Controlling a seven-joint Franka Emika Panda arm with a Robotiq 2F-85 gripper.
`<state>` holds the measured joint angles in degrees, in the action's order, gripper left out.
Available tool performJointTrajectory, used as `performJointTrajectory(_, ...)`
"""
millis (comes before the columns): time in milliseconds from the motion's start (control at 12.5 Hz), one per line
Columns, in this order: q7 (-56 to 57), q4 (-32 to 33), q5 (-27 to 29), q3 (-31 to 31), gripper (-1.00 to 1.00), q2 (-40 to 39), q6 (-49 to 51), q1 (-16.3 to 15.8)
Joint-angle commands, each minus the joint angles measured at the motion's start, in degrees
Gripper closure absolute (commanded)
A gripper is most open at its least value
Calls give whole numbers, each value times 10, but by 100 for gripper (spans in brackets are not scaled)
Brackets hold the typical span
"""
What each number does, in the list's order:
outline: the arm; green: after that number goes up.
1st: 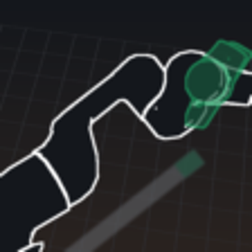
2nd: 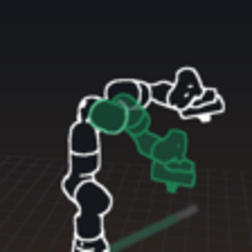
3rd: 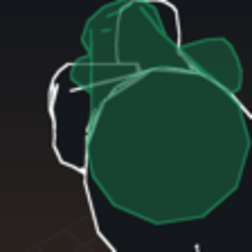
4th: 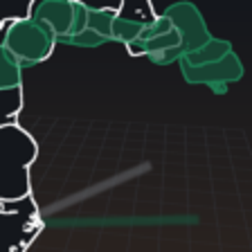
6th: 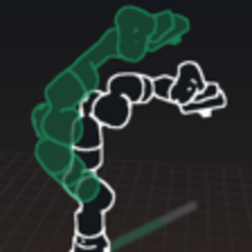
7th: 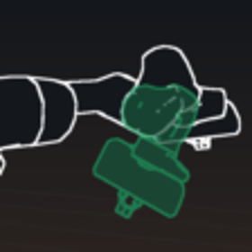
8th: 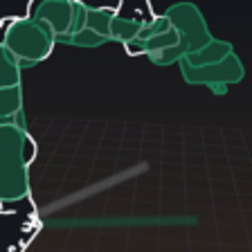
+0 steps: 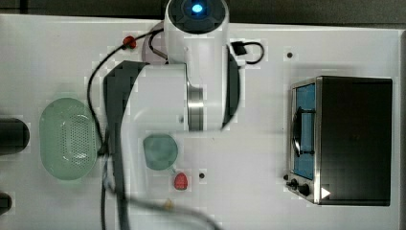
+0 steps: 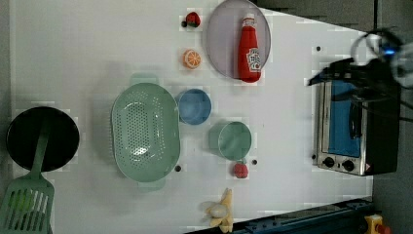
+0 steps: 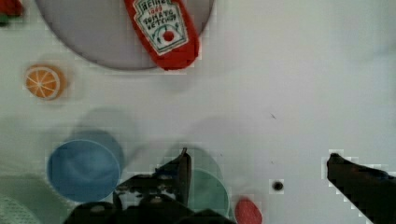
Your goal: Pick ketchup from plate and place it on table.
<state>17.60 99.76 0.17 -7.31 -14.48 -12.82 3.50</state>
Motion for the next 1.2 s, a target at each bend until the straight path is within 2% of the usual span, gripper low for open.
performJointTrajectory(80, 92, 8, -1, 1, -100, -35, -56, -11)
performJointTrajectory(880, 157, -5, -98, 2, -100, -226, -341, -33)
performJointTrajectory(1200, 157, -5, -99, 3, -100, -267, -405, -33)
